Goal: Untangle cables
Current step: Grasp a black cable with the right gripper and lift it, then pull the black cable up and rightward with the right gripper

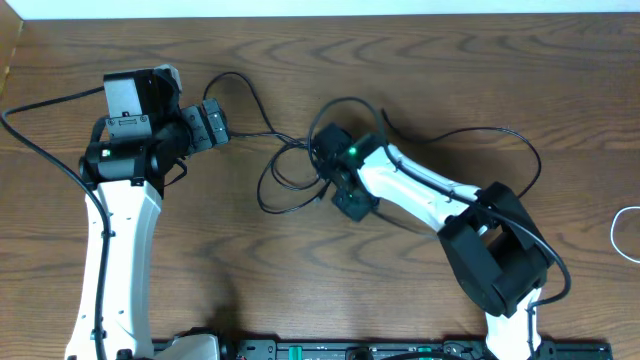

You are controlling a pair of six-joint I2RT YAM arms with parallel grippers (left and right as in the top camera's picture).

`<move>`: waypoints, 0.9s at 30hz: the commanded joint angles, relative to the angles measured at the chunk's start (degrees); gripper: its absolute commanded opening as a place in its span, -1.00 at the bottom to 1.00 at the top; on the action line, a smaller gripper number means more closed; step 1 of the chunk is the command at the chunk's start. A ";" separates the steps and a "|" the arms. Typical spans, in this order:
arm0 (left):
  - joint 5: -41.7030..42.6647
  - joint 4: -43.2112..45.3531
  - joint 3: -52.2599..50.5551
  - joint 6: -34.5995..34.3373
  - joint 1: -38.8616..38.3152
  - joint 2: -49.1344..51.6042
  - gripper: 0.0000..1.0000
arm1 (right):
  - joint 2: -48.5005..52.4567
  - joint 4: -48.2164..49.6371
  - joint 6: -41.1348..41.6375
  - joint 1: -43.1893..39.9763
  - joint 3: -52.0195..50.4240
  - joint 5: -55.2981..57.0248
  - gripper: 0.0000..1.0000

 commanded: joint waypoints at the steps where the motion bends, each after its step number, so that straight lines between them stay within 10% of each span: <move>1: 0.52 -0.20 -0.22 0.33 0.20 -1.20 0.98 | -5.95 -2.16 1.16 -1.03 6.78 3.65 -0.98; 27: 3.50 -0.55 -0.22 0.33 0.20 -1.20 0.99 | -27.08 -5.09 2.67 -14.64 23.89 -1.42 -0.98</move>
